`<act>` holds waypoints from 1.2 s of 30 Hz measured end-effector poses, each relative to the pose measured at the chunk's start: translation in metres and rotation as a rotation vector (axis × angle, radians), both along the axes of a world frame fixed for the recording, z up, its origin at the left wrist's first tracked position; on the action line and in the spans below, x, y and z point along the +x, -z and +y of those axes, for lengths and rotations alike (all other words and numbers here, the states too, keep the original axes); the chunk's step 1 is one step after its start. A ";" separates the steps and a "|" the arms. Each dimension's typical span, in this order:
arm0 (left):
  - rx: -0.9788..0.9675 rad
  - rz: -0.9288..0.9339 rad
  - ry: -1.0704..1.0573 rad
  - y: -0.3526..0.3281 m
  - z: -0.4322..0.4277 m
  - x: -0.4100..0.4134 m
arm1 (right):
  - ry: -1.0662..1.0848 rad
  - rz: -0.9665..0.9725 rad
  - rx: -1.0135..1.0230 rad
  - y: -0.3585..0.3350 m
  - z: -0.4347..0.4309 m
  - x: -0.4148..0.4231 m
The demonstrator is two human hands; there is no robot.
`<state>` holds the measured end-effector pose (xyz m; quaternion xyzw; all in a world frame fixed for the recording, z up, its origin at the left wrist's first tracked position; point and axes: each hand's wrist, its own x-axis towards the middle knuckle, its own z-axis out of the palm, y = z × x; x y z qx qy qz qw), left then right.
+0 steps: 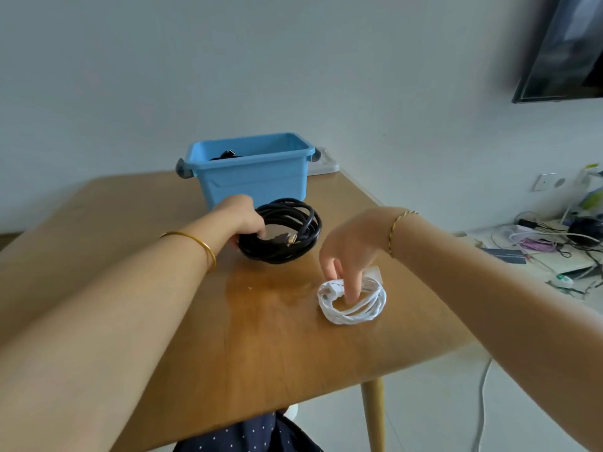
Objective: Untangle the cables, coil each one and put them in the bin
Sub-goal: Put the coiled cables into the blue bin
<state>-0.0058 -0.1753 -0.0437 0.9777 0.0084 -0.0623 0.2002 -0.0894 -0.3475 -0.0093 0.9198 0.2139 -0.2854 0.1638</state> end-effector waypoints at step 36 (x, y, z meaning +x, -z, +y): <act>0.519 -0.079 -0.188 -0.097 0.052 0.144 | 0.337 -0.615 0.364 -0.056 0.064 0.246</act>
